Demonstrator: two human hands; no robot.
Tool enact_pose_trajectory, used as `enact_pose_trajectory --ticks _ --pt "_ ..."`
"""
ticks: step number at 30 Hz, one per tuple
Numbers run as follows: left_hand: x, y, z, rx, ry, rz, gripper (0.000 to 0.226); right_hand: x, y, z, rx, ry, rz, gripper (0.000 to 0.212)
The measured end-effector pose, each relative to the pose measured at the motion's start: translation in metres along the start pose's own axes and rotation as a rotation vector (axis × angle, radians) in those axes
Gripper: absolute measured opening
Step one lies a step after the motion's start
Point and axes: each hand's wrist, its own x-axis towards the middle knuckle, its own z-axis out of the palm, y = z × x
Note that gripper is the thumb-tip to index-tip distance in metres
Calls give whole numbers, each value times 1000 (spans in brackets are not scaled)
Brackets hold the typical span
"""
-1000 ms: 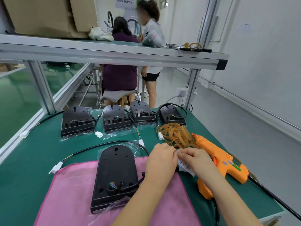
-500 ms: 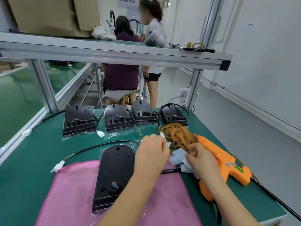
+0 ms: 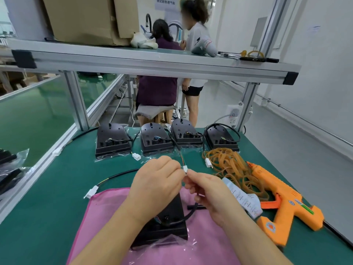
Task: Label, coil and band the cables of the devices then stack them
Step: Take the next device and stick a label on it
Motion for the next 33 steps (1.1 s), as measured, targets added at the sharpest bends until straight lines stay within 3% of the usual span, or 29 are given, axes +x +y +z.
enact_pose_trajectory --ticks 6,7,9,12,14,17,22,29,33 --pt "-25 -9 -1 -44 -67 19 17 6 6 8 -93 -57 60 19" --pt "-28 -11 -2 -110 -91 -60 19 6 6 7 -157 -93 40 18" --pt "-31 -17 -6 -322 -194 -387 25 6 5 3 -323 -174 -17 20" --pt "-30 -34 -10 -734 -551 -926 26 9 0 3 -543 -275 -76 27" --pt "-32 -39 -10 -942 -638 -1057 28 14 -3 6 -642 -296 -106 23" --pt "-30 -41 -10 -1008 -593 -1078 12 22 -5 9 -701 -329 -134 13" --pt "-27 -43 -4 -952 -599 -1085 13 38 -5 15 -802 -333 -146 9" --pt "-36 -40 12 -662 -636 -1044 16 51 10 29 -1032 -207 -92 22" --pt "-40 -41 20 -572 -609 -1028 21 52 13 33 -1123 -161 -132 18"
